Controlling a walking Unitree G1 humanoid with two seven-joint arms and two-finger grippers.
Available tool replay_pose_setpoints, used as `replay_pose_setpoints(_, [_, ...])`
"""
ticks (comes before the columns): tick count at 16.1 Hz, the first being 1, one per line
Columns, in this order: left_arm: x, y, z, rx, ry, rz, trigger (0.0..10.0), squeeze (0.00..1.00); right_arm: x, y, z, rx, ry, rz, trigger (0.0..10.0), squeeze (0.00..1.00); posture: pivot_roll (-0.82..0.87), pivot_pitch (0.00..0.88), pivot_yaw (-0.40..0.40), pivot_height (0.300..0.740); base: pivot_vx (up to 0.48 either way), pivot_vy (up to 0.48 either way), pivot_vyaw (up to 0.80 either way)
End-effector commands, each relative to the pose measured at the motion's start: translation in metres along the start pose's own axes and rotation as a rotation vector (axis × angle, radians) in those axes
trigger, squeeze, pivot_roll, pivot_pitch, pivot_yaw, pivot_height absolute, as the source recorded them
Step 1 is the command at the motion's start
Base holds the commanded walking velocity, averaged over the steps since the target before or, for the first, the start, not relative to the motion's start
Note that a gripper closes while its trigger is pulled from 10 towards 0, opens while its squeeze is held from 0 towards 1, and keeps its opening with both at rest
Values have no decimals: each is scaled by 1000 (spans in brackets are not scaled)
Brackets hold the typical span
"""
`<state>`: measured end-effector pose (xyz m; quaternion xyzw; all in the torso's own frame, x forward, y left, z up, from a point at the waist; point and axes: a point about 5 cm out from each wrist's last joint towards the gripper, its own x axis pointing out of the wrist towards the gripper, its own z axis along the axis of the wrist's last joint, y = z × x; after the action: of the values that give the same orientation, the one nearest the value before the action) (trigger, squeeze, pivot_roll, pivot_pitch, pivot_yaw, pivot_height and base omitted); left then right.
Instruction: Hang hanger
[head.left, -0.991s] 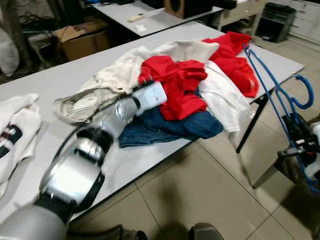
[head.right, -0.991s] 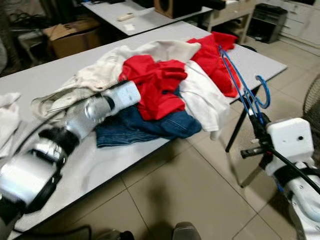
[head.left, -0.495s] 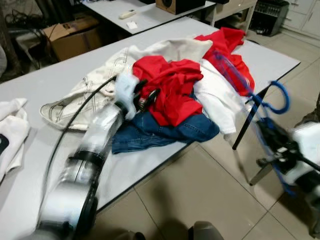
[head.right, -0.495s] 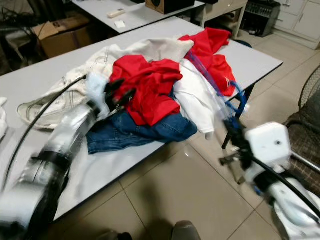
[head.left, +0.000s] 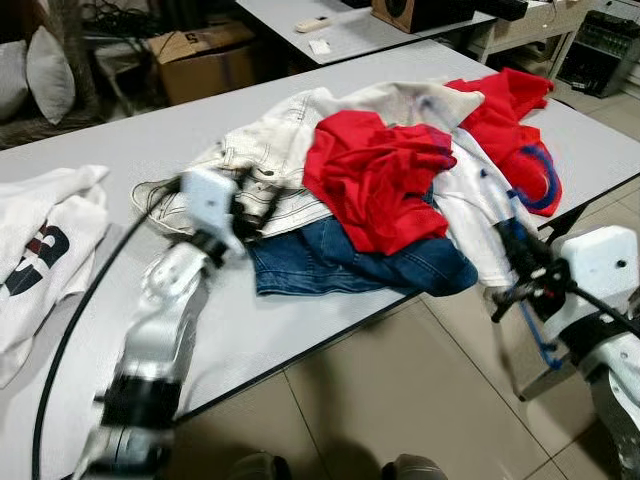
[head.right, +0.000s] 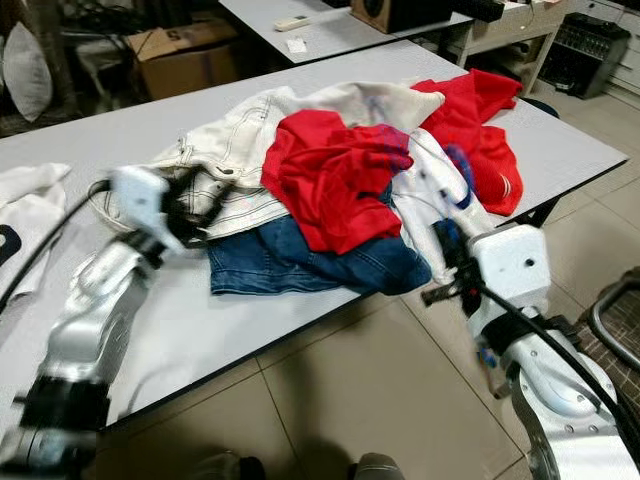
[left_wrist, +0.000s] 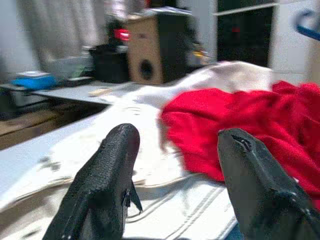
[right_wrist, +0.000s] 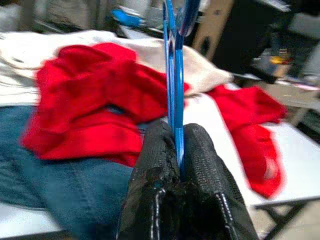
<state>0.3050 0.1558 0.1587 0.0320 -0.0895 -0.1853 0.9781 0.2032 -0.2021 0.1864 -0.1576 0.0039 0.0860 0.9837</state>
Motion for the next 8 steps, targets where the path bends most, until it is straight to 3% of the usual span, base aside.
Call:
replay_pose_setpoints(1, [-2,2,5,5,0,43,10000,0,1,-2,1,-24,-8,-27,10000,0,-204,0,68,740,0,0,0])
replay_pose_setpoints(4, [-11,-3,-4,-36,66,135,10000,0,6,5,1,35,-30,33,10000,0,-182,0,53,740,340,0,0])
replay_pose_setpoints(6, [-12,-5,-4,-44,72,149,10000,0,9,5,1,30,-37,49,10000,0,-178,0,49,740,369,0,0])
replay_pose_setpoints(7, [-13,-5,-4,-48,73,171,10000,0,11,4,1,28,-40,49,10000,0,-171,0,38,740,386,0,-800])
replay_pose_setpoints(8, [-16,-3,-3,-50,76,208,10000,0,14,2,1,14,-40,55,10000,0,-161,0,24,740,409,0,0])
